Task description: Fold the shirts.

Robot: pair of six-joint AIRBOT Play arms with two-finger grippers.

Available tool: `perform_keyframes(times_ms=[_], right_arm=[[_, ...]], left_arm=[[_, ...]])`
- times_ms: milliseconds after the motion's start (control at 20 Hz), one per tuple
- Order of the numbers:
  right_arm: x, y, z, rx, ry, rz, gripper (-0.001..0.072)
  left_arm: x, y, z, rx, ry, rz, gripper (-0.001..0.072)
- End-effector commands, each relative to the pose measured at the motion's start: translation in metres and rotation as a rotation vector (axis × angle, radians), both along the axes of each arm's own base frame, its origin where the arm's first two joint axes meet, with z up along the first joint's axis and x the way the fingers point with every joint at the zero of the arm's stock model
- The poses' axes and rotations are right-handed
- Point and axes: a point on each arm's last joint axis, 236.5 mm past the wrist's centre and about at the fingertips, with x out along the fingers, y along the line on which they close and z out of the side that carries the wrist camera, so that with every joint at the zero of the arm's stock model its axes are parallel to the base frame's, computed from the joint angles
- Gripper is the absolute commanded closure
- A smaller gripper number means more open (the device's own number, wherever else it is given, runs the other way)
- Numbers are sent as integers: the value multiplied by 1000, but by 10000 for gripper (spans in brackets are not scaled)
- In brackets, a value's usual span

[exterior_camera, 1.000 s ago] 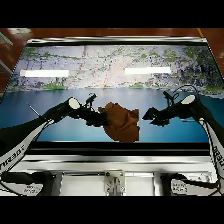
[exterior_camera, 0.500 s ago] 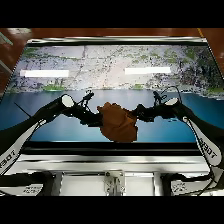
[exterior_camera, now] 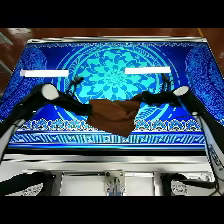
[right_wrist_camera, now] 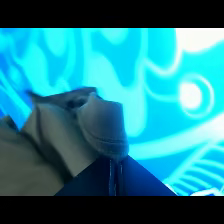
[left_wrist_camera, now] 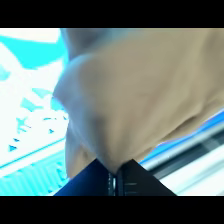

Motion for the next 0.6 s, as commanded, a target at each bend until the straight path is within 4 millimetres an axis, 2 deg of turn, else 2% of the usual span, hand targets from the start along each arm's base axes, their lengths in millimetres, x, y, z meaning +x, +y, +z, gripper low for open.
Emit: perform_keyframes(times_ms=[0, 100, 150, 250, 350, 400, 450, 550], right_arm=[[10, -29, 150, -93, -368, 18, 654], [-10, -42, 258, -161, -625, -16, 654], [-27, -48, 304, -202, -739, -38, 653], [-72, -52, 387, -220, -927, -92, 653], [-120, -49, 447, -196, -1069, -121, 653], [-143, -47, 471, -177, -1128, -132, 653], [-162, -46, 488, -166, -1174, -143, 653], [-191, -45, 508, -149, -1229, -158, 653]], left_arm=[[25, 51, 136, 19, -324, 110, 669], [17, 72, 247, -64, -576, 169, 669], [6, 82, 292, -95, -680, 192, 669], [-25, 96, 362, -158, -838, 230, 669], [-58, 94, 400, -239, -915, 216, 668], [-71, 89, 408, -275, -926, 198, 668], [-81, 86, 410, -291, -922, 179, 668], [-93, 88, 396, -255, -869, 156, 668]])
